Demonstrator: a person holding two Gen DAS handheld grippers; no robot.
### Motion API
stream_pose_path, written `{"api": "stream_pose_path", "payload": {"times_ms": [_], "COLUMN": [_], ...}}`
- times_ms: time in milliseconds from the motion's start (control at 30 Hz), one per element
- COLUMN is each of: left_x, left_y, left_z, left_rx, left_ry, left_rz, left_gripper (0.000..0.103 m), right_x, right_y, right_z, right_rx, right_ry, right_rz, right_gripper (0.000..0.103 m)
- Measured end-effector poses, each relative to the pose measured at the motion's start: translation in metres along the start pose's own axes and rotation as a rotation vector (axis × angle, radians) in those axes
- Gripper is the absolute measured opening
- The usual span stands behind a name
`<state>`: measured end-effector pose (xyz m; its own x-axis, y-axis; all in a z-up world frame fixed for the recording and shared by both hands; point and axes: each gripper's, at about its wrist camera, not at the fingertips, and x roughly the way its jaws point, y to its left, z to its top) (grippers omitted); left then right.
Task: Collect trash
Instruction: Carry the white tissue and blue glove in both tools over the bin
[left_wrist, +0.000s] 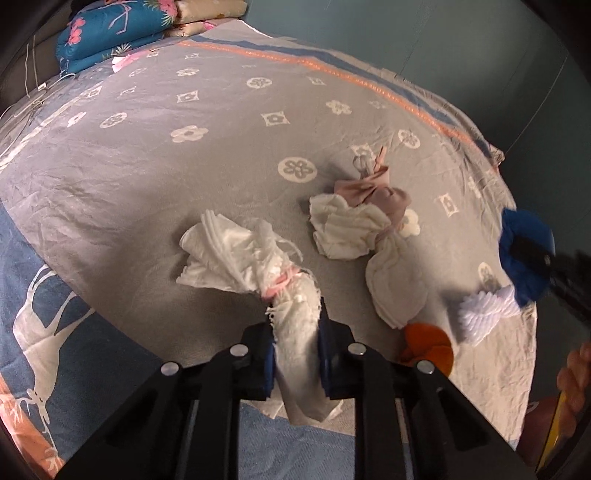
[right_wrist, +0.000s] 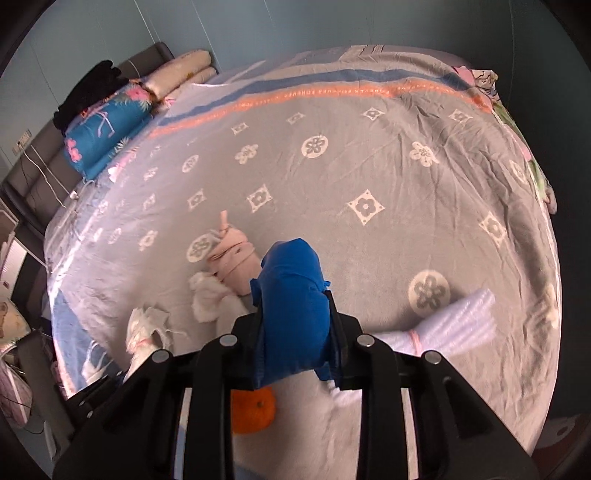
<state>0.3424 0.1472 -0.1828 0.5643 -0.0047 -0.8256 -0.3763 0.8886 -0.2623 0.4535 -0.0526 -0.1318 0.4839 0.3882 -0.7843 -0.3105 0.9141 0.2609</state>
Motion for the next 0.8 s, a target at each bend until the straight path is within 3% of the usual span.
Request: {"api": "stream_pose_path", "payload": {"times_ms": [300,500,800], "left_x": [-0.022,-0.042,-0.08], "left_y": [0.004,0.012,0.01], "left_z": [-0.005,-0.017,-0.037], "left_rx": [0.014,0.005,0.015], "left_ry": [-0.071,-0.087,-0.13], "left_rz": [-0.039,-0.092,-0.101], "left_gripper": [0.017,0.017,0.017], "right_x": [-0.05,-0.093,-0.161], "right_y": [-0.008,-0.013,-0.026], "right_z": [-0.04,-0.077,-0.13], "right_rx": [0.061,0.078,0.074], "right_ry": [0.016,-0.002,-0.038], "right_rz": [0.085,0.098,0.126], "right_gripper": [0.026,0.026,0.026]}}
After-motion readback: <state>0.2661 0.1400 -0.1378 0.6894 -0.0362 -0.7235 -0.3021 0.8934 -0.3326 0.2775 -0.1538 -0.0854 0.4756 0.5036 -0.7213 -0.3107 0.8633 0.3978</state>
